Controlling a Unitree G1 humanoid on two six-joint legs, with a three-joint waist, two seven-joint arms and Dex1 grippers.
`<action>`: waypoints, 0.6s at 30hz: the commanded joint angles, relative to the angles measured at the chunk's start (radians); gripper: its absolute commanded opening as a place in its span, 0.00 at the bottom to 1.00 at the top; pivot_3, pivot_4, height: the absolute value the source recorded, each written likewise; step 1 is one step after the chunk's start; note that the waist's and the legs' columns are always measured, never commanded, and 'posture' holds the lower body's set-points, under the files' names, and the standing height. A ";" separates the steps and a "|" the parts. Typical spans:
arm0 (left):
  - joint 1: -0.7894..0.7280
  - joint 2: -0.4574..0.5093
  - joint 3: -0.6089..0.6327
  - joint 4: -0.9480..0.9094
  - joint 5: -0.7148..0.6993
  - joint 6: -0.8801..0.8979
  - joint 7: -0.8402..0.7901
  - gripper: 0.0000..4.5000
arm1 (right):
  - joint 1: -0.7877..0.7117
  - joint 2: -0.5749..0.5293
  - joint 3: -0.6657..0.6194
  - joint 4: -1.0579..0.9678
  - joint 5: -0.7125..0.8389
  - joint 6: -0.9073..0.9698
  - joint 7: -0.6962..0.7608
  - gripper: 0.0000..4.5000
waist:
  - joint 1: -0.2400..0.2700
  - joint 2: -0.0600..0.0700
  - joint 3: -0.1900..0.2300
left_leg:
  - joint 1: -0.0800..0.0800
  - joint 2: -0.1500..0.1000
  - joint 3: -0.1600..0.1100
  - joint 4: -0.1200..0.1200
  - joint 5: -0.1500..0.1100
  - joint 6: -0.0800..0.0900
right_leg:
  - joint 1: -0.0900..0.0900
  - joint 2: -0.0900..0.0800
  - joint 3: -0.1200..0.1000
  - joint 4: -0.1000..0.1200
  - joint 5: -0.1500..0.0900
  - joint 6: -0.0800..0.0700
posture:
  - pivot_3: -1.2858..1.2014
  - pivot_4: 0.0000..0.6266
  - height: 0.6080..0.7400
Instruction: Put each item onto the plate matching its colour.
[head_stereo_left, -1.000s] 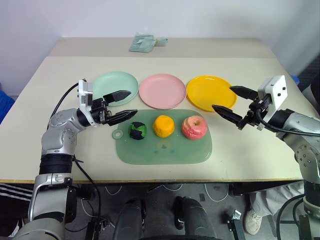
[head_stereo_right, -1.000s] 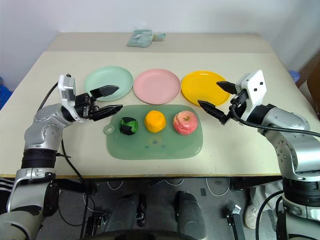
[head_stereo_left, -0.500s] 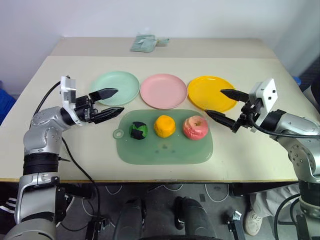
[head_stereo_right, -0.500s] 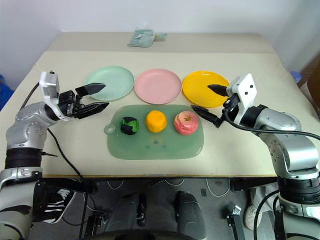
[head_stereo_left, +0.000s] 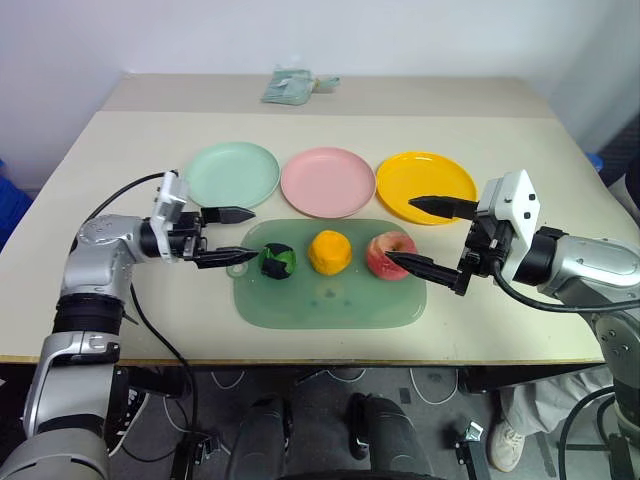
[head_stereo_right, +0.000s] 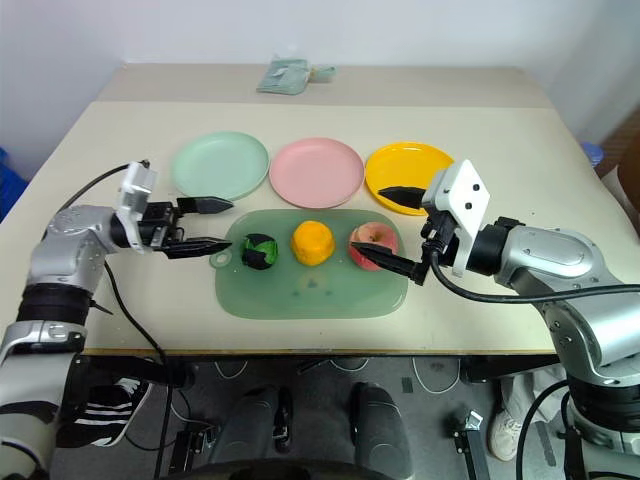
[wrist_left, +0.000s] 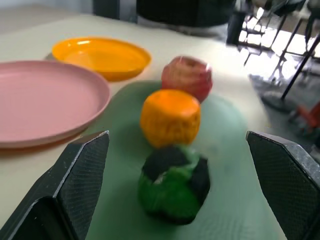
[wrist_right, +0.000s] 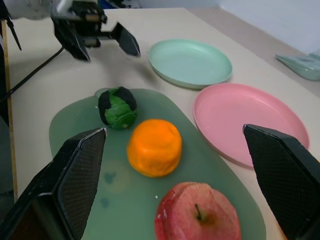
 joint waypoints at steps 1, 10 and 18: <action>-0.027 -0.037 0.007 0.020 0.012 -0.053 0.028 1.00 | 0.013 -0.005 -0.015 -0.053 0.004 -0.001 -0.026 0.99 | -0.002 0.000 0.000 | 0.000 0.000 0.000 0.000 0.000 0.000 | 0.000 0.000 0.000 0.000 0.000 0.000 | 0.52 0.24 1.00; -0.025 -0.109 -0.014 0.036 0.029 -0.028 0.044 1.00 | 0.008 0.010 -0.005 -0.090 0.015 -0.003 -0.081 0.99 | -0.003 0.000 0.000 | 0.000 0.000 0.000 0.000 0.000 0.000 | 0.000 0.000 0.000 0.000 0.000 0.000 | 0.52 0.24 1.00; -0.017 -0.154 -0.077 0.065 0.111 -0.137 0.054 1.00 | 0.052 0.001 -0.026 -0.112 0.014 -0.003 -0.097 0.99 | -0.002 0.000 0.000 | 0.000 0.000 0.000 0.000 0.000 0.000 | 0.000 0.000 0.000 0.000 0.000 0.000 | 0.52 0.24 1.00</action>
